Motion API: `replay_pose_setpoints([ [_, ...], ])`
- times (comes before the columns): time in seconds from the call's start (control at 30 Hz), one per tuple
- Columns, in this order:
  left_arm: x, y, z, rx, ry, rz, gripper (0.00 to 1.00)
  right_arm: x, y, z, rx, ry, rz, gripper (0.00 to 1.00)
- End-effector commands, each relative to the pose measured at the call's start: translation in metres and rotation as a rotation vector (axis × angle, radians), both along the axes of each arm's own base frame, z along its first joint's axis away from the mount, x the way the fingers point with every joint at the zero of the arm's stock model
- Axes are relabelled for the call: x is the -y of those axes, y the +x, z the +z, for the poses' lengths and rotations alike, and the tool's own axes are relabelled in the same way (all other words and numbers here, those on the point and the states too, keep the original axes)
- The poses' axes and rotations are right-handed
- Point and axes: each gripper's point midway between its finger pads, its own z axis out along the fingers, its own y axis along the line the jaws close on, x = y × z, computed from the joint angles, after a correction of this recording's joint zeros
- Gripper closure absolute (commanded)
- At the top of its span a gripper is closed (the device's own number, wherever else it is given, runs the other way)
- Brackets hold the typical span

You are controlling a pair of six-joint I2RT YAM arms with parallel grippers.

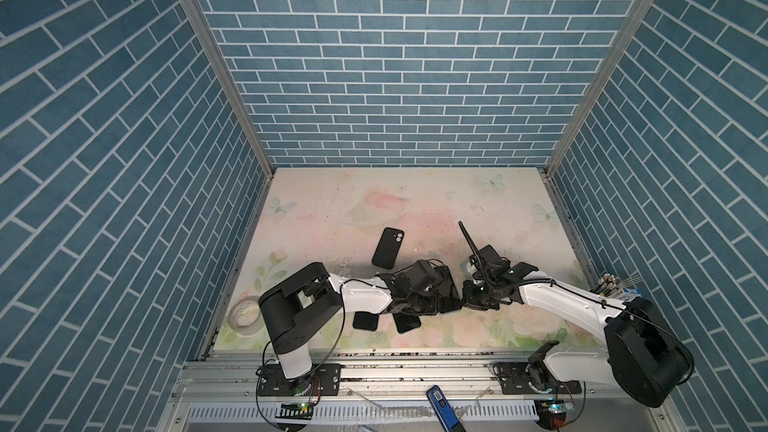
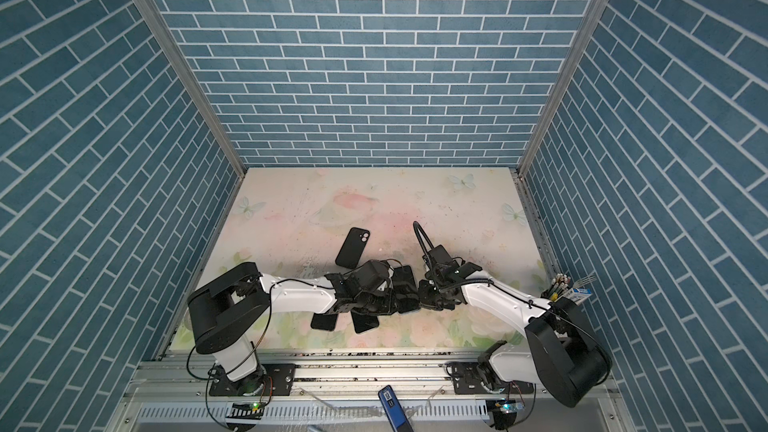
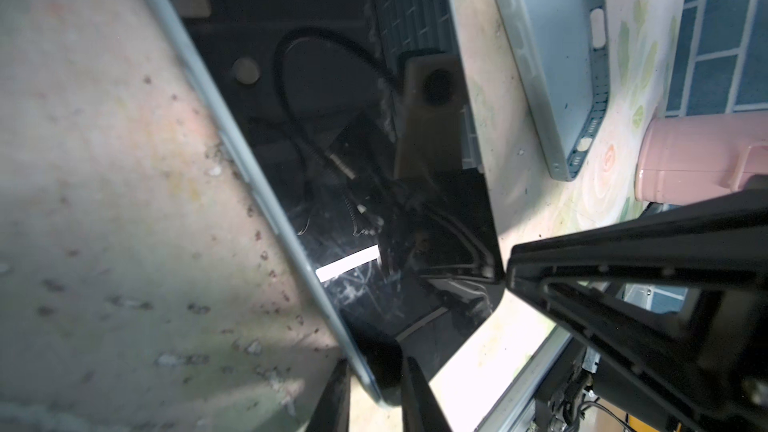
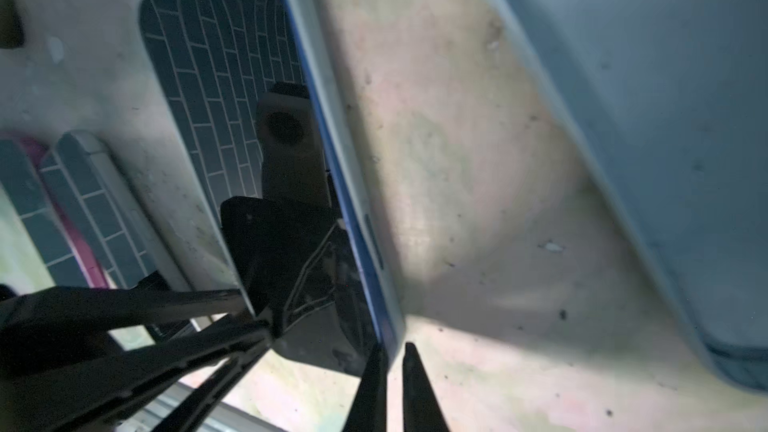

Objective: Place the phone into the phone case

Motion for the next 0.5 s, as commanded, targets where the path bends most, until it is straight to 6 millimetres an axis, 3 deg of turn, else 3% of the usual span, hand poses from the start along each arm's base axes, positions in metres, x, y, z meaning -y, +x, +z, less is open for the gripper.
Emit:
replay_pose_setpoints([
  [0.0,-0.024,-0.0045,-0.0292,-0.048,0.135,0.027,0.78,0.0151,-0.0022,-0.0033,0.003,-0.1,0.038,0.88],
  [0.27,-0.0329,-0.0035,-0.0355,-0.057,0.205,0.044,0.85,0.0137,-0.008,-0.0126,-0.021,-0.095,0.052,0.88],
  [0.47,-0.0308,-0.003,-0.0338,-0.051,0.187,0.042,0.9,0.0108,-0.0072,-0.0034,0.002,-0.069,0.051,0.88],
])
